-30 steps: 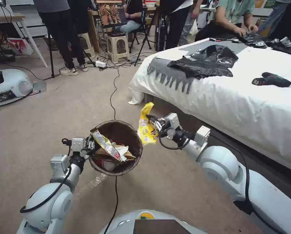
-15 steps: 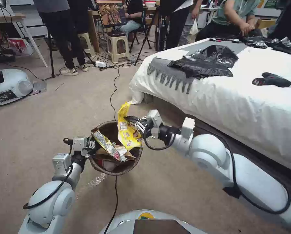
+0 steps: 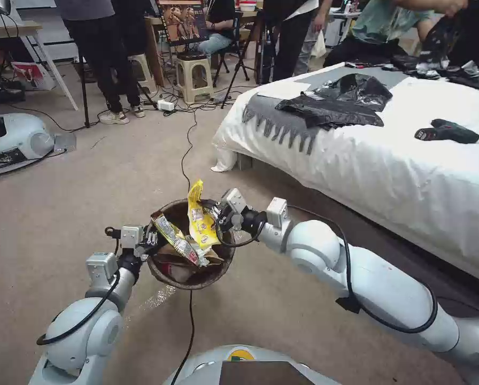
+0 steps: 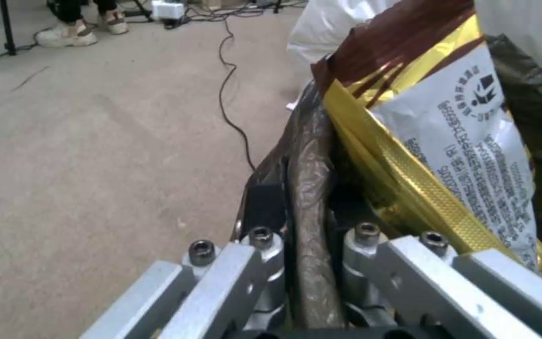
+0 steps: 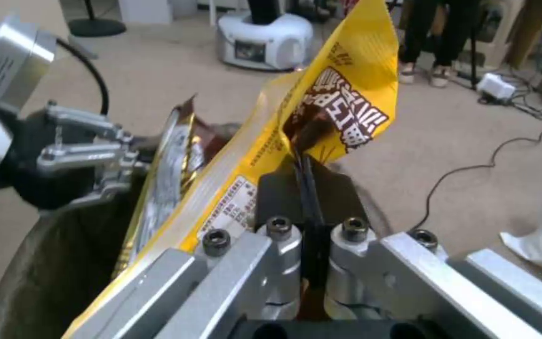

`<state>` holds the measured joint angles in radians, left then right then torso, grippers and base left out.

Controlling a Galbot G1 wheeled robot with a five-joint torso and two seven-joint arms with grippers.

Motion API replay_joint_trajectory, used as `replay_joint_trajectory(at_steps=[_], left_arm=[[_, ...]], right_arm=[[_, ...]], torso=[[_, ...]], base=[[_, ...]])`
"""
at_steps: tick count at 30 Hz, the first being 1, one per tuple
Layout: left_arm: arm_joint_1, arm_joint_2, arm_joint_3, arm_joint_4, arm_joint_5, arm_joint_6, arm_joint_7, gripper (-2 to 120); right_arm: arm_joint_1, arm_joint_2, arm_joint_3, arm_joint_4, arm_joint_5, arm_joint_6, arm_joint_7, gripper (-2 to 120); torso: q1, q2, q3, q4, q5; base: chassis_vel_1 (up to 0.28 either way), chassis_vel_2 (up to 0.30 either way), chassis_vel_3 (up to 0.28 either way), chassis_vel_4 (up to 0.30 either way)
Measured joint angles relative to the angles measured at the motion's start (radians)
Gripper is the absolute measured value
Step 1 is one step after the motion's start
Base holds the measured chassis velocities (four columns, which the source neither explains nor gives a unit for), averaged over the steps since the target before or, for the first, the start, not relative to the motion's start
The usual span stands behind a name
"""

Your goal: Pick up the trash bin, then pick up the garbage from the floor and place it into the trash bin.

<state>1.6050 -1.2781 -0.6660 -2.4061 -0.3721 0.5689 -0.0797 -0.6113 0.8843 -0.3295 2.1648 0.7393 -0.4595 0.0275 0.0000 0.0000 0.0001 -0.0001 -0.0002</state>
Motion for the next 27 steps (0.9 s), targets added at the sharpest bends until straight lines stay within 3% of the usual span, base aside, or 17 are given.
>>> replay_joint_trajectory(at_steps=[7,15,17,19,23,25,27], left_arm=[[-0.001,-0.006,0.008,-0.003,0.001,0.001,0.0,5],[0.007,-0.013,0.006,-0.013,0.004,0.001,0.001,5],[0.008,-0.013,0.006,-0.013,0.004,0.001,0.001,5],[0.01,-0.013,0.001,-0.017,0.004,0.0,0.001,5],[0.01,-0.013,0.0,-0.018,0.003,0.0,0.002,5],[0.01,-0.013,-0.001,-0.018,0.003,0.0,0.002,5],[0.01,-0.013,-0.001,-0.019,0.003,0.0,0.002,5]], right_arm=[[0.001,0.019,-0.02,-0.011,-0.02,-0.006,0.013,2],[-0.008,0.024,-0.038,-0.003,-0.031,-0.007,0.026,34],[-0.008,0.024,-0.038,-0.003,-0.032,-0.007,0.026,36],[-0.002,0.028,-0.039,-0.003,-0.032,-0.007,0.026,49],[0.005,0.03,-0.041,-0.001,-0.031,-0.007,0.027,64],[0.006,0.03,-0.041,0.001,-0.031,-0.007,0.028,66],[0.008,0.028,-0.042,0.009,-0.027,-0.007,0.029,78]], torso=[[0.0,0.0,0.0,0.0002,0.0002],[0.0,0.0,0.0,0.0,0.0001],[0.0,0.0,0.0,0.0001,0.0001],[0.0,0.0,0.0,0.0,0.0002],[0.0,0.0,0.0,0.0001,0.0002],[0.0,0.0,0.0,0.0,0.0002],[0.0,0.0,0.0,0.0001,0.0002]], base=[[0.0,0.0,0.0,0.0],[0.0,0.0,0.0,0.0],[0.0,0.0,0.0,0.0],[0.0,0.0,0.0,0.0],[0.0,0.0,0.0,0.0],[0.0,0.0,0.0,0.0],[0.0,0.0,0.0,0.0]])
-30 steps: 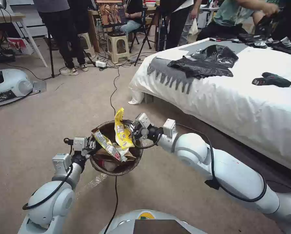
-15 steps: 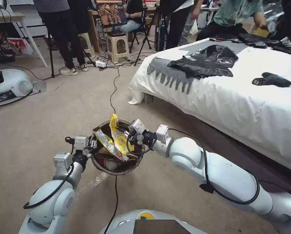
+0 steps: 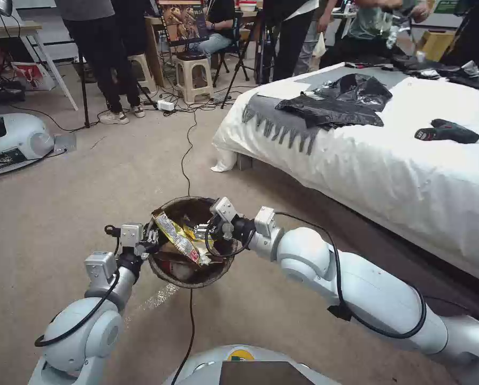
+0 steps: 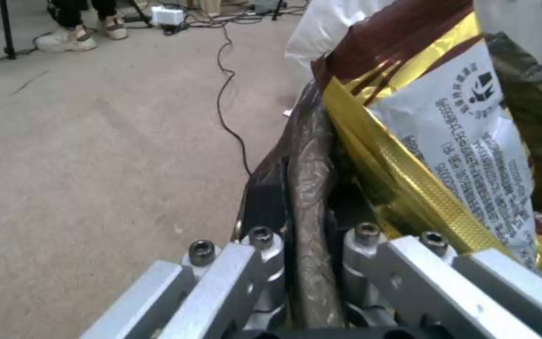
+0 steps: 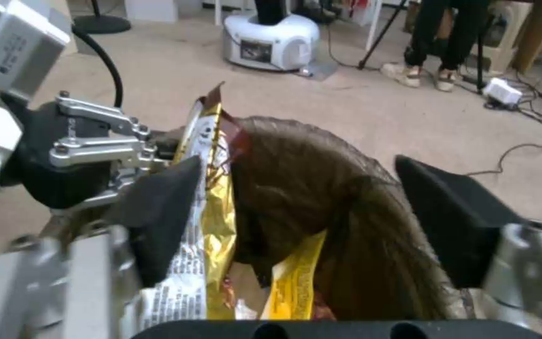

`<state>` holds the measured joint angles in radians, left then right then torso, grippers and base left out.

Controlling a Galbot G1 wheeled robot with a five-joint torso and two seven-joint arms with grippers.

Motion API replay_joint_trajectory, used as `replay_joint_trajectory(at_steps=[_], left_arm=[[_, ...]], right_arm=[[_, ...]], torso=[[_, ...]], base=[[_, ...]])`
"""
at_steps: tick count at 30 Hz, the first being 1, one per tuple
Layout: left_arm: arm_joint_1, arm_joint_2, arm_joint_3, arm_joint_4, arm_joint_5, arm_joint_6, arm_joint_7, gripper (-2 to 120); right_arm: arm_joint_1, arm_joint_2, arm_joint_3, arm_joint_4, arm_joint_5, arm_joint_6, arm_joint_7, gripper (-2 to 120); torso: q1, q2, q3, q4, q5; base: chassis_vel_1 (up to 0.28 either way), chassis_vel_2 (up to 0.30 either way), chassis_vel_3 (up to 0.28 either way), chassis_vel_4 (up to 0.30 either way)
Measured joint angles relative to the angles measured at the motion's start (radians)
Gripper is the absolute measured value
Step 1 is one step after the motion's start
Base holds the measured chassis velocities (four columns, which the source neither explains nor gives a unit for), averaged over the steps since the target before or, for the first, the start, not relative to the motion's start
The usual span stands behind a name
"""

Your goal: Pick up the trash bin, then pick up the garbage from the floor and place it into the trash bin.

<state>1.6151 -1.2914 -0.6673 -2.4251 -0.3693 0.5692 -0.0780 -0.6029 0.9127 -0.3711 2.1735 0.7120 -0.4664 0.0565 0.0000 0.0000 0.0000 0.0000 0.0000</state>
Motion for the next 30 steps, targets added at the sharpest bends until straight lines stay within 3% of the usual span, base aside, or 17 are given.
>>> replay_joint_trajectory(at_steps=[7,15,20,25,30], left_arm=[[0.003,0.0,-0.002,-0.002,0.0,0.0,0.0,5],[0.003,0.0,-0.007,-0.002,-0.005,0.0,-0.001,5],[0.005,-0.005,-0.013,-0.002,-0.008,0.001,-0.002,5],[0.003,-0.006,-0.017,-0.002,-0.011,0.001,-0.003,5],[-0.003,-0.008,-0.016,0.003,-0.012,0.001,-0.002,5]], right_arm=[[0.005,-0.009,0.011,0.01,0.009,0.001,0.001,99],[0.009,-0.009,0.048,0.041,0.034,0.003,0.01,100],[-0.001,-0.027,0.132,0.101,0.099,0.009,0.03,100],[-0.045,-0.096,0.21,0.154,0.132,0.095,0.077,100],[-0.197,-0.13,0.307,0.153,0.04,0.186,0.111,100]], torso=[[0.0,0.0,0.0,0.0,0.0],[0.0,0.0,0.0,0.0,0.0],[0.0,0.0,0.0,0.0001,0.0001],[0.0,0.0,0.0,-0.0001,0.0001],[0.0,0.0,0.0,-0.0002,0.0002]], base=[[0.0,0.0,0.0,0.0],[0.0,0.0,0.0,0.0],[0.0,0.0,0.0,0.0],[0.0,0.0,0.0,0.0],[0.0,0.0,0.0,0.0]])
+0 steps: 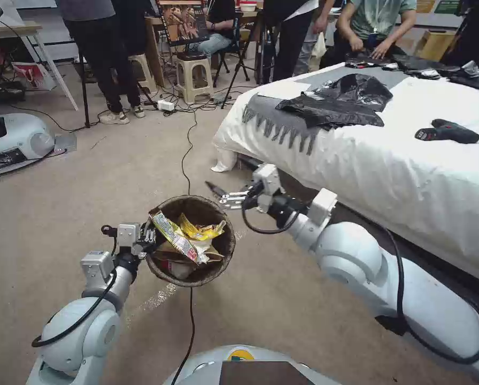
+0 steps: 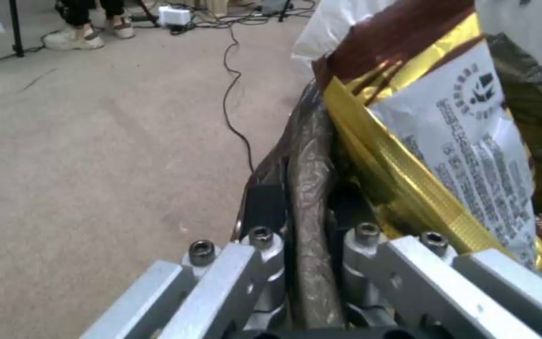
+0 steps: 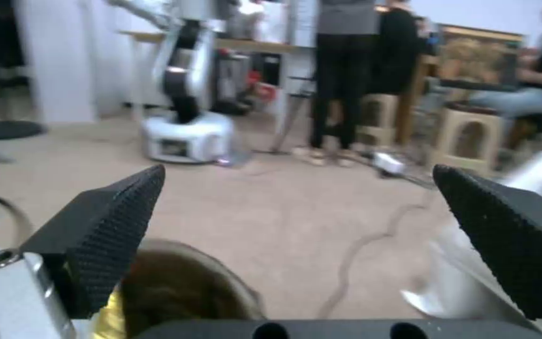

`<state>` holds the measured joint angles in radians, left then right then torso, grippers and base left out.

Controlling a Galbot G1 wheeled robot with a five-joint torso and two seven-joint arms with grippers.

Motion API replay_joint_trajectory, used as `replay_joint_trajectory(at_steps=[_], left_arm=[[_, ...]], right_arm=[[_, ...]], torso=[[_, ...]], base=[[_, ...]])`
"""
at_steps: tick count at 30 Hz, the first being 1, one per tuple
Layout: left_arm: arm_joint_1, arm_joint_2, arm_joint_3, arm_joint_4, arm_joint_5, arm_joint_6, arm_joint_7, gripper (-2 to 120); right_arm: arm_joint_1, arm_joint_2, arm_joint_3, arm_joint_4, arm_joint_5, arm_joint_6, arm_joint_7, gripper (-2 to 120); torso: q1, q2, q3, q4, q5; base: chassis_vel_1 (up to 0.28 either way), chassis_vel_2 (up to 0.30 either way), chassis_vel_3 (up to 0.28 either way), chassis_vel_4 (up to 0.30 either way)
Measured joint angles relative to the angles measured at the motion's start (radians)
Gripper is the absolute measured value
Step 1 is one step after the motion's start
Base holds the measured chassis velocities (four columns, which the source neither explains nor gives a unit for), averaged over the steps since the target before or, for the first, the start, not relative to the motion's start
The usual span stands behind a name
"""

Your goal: Pick up the trash bin, then pick up the garbage from the floor and place it into the trash bin.

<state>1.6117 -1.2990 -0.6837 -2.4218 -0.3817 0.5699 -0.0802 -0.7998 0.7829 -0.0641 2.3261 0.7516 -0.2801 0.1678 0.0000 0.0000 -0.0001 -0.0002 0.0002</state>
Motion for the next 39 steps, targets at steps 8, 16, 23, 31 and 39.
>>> replay_joint_trajectory(at_steps=[8,16,23,31,39], left_arm=[[0.003,0.0,-0.003,0.002,-0.001,-0.002,0.001,5],[0.007,0.0,-0.011,-0.001,-0.004,-0.003,0.001,5],[0.018,-0.005,-0.012,-0.005,-0.002,-0.004,0.0,5],[0.02,-0.007,-0.014,-0.005,0.004,-0.007,0.0,5],[0.031,-0.012,-0.02,-0.004,0.003,-0.026,0.011,5]], right_arm=[[-0.253,0.059,0.205,-0.04,-0.164,0.097,0.031,100],[-0.557,0.237,0.429,-0.058,-0.426,0.193,-0.035,100],[-0.756,0.443,0.516,-0.072,-0.648,0.317,-0.056,100],[-0.816,0.579,0.518,-0.072,-0.723,0.359,-0.062,100],[-0.842,0.641,0.528,-0.086,-0.751,0.383,-0.066,100]], torso=[[0.0,0.0,0.0,0.0003,0.0],[0.0,0.0,0.0,-0.0001,0.0],[0.0,0.0,0.0,0.0005,-0.0004],[0.0,0.0,0.0,0.0002,-0.0004],[0.0,0.0,0.0,0.0002,-0.0003]], base=[[0.0,0.0,0.0,0.0],[0.0,0.0,0.0,0.0],[0.0,0.0,0.0,0.0],[0.0,0.0,0.0,0.0],[0.0,0.0,0.0,0.0]])
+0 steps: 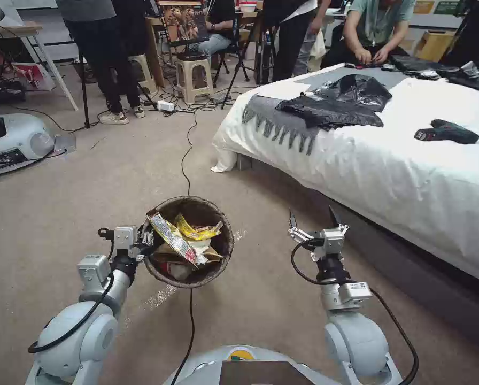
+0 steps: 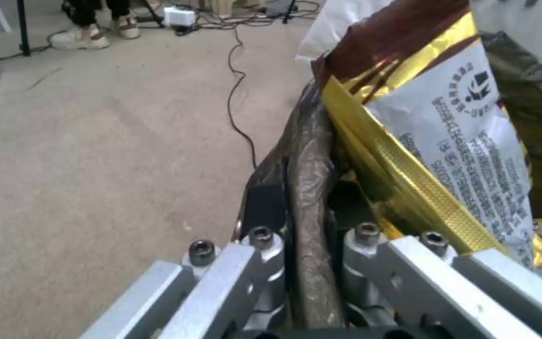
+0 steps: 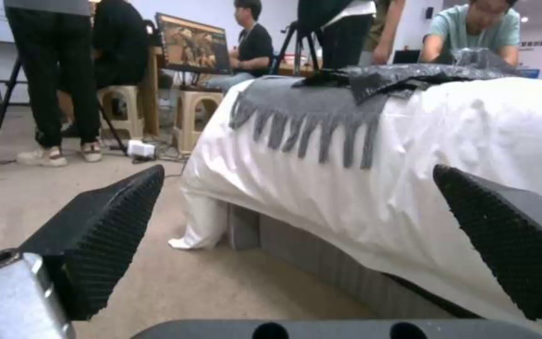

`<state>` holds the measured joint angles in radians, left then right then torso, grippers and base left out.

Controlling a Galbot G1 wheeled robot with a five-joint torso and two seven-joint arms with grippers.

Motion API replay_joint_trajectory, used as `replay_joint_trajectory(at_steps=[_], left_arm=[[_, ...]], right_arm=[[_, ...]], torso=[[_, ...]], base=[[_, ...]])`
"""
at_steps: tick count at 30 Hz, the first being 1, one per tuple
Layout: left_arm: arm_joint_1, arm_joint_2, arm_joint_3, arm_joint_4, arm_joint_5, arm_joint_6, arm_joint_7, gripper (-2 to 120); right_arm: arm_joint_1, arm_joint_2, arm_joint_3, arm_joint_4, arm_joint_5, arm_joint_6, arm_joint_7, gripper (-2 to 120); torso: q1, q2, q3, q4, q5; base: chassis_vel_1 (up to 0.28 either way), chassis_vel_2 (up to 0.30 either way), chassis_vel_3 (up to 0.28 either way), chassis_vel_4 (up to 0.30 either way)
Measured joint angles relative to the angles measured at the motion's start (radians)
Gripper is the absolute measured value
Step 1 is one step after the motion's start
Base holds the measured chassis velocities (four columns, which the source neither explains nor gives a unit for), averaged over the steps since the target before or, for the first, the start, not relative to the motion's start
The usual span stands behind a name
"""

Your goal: Pick up the trash bin, then pick up the garbage from the floor and place it into the trash bin.

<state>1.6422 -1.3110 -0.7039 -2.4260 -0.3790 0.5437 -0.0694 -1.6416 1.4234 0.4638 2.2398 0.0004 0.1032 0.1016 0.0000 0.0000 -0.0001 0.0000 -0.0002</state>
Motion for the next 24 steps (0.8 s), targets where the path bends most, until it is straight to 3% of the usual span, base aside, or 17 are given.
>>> replay_joint_trajectory(at_steps=[24], left_arm=[[0.003,-0.011,0.002,-0.006,0.021,0.012,-0.005,5]], right_arm=[[0.026,-0.06,-0.003,0.01,0.05,-0.03,0.009,100]], torso=[[0.0,0.0,0.0,0.0002,0.0002]], base=[[0.005,0.004,0.005,0.005]])
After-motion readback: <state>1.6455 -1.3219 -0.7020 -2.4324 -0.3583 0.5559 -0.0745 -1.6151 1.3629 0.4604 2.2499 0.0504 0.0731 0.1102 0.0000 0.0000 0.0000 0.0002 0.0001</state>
